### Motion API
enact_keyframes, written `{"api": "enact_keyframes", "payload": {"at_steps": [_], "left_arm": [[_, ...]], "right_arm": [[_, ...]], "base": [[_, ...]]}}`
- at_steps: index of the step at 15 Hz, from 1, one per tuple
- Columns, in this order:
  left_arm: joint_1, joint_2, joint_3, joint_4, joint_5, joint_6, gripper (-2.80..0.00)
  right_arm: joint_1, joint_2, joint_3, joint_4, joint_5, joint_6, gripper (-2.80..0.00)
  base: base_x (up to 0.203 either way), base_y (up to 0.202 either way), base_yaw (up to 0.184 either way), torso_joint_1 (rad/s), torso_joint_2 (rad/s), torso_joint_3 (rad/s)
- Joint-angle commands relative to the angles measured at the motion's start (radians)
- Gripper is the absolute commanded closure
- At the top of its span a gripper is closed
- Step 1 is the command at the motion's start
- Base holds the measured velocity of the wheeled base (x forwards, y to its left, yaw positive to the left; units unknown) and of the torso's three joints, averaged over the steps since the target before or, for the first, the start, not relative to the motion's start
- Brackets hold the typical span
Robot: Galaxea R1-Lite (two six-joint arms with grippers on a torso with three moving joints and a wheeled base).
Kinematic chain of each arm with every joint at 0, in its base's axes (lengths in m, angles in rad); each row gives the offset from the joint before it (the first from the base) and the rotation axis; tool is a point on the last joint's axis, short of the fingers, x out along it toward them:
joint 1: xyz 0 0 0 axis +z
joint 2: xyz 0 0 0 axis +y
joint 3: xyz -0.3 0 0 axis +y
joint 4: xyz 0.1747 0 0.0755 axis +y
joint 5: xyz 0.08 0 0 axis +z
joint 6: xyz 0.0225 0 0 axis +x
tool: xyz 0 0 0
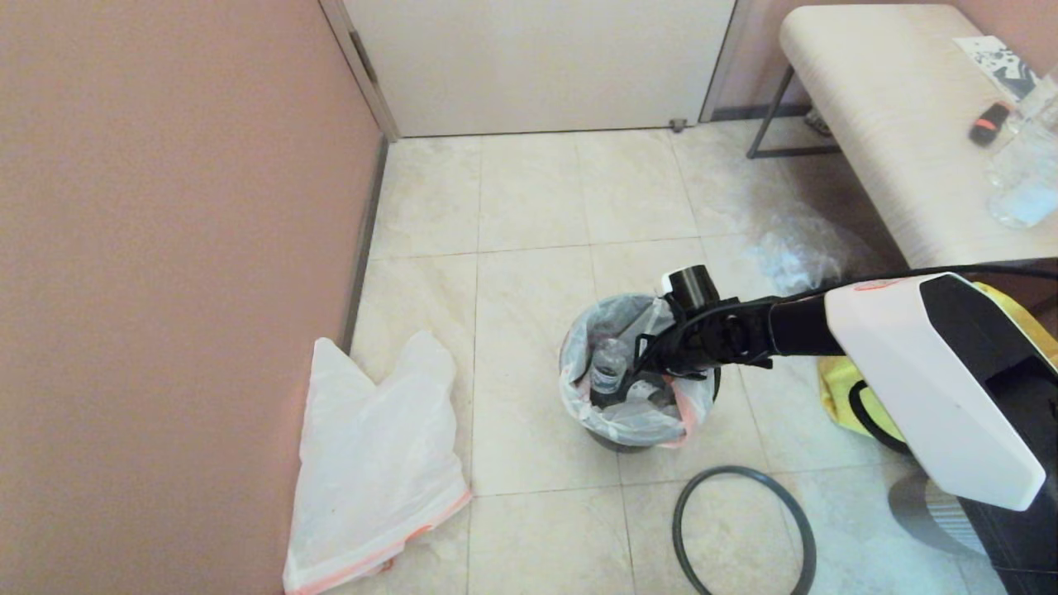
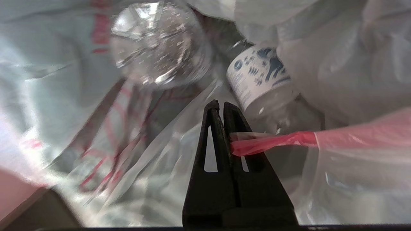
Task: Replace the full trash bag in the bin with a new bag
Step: Place the trash bag on the floor
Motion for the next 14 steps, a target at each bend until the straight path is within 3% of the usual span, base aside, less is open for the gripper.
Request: {"api": "enact_keyframes", "payload": {"at_steps": [1, 6, 11, 14], "left_arm": [[0.000, 0.000, 0.000, 0.001, 0.000, 0.000, 0.00], [0.000, 0.001, 0.000, 0.001, 0.000, 0.000, 0.00], [0.000, 0.000, 0.000, 0.001, 0.000, 0.000, 0.00], [0.000, 0.000, 0.000, 0.001, 0.000, 0.000, 0.00]], "right_arm": [[0.001, 0.056, -0.028, -0.005, -0.012, -0.009, 0.00], [-0.019, 0.003, -0.004, 0.005, -0.016, -0.004, 0.00], [-0.040, -0.159, 0.211, -0.001, -0.029, 0.007, 0.00], [-0.083, -0.171, 0.250, -0.005, -0.038, 0.015, 0.00]], "base": [[0.000, 0.000, 0.000, 0.000, 0.00, 0.000], [0.000, 0.000, 0.000, 0.000, 0.00, 0.000], [0.000, 0.000, 0.000, 0.000, 0.00, 0.000], [0.000, 0.000, 0.000, 0.000, 0.00, 0.000]]}}
